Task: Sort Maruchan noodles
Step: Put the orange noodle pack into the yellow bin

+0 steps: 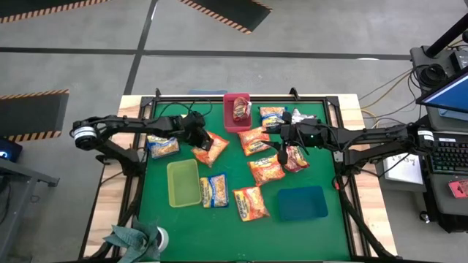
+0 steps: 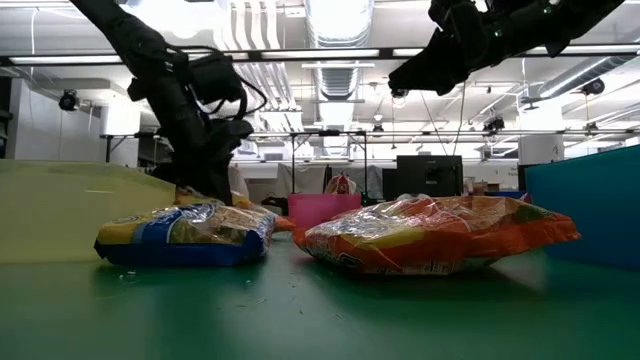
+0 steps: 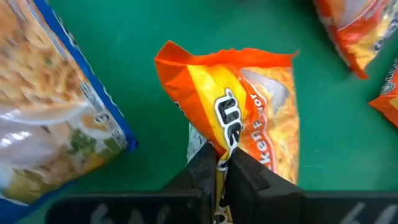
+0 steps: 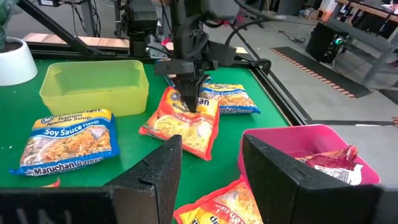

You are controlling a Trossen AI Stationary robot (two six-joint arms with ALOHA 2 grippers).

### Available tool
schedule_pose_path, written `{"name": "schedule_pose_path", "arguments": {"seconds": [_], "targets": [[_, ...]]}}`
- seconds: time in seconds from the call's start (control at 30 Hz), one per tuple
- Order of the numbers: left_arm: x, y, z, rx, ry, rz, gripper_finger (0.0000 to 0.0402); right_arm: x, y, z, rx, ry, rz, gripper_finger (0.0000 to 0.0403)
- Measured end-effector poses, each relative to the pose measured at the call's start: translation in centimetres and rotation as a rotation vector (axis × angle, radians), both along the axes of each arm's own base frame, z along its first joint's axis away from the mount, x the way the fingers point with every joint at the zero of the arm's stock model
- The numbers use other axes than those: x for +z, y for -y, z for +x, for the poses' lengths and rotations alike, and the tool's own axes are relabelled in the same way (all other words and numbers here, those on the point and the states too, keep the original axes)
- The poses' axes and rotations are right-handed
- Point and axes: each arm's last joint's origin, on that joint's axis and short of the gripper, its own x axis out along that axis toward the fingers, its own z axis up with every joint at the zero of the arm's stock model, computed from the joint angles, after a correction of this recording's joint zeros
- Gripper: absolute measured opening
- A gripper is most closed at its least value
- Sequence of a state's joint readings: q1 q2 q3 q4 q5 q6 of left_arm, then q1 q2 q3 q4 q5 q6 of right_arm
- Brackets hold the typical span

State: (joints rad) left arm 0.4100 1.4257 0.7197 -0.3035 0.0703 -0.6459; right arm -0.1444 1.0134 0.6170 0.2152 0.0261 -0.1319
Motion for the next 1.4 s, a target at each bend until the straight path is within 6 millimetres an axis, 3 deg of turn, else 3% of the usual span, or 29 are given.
{"name": "schedule_pose_path", "arguments": {"seconds": [0.27,0.53,0.67,1.0,1.4], "targets": [[4.6,1.5,-0.8,-0.118,0.147,0.261,0.0001,0.0,0.0,0.0,0.000,0.000,0.000,0.0160],[10.3,5.4,-3.0,-0.299,0.354,0.604,0.0000,0.0,0.1,0.7,-0.009,0.053,0.030,0.0160],[11.8,7.4,-4.1,-0.347,0.427,0.712,0.0000,-0.8,0.3,2.2,-0.011,0.097,0.038,0.0160],[12.2,10.5,-6.1,-0.400,0.498,0.792,0.0000,-3.0,0.9,6.5,0.019,0.307,0.098,0.0164],[9.9,12.1,-9.1,-0.331,0.540,0.755,0.0000,-4.5,1.4,13.0,0.144,0.282,0.278,0.0223]]}}
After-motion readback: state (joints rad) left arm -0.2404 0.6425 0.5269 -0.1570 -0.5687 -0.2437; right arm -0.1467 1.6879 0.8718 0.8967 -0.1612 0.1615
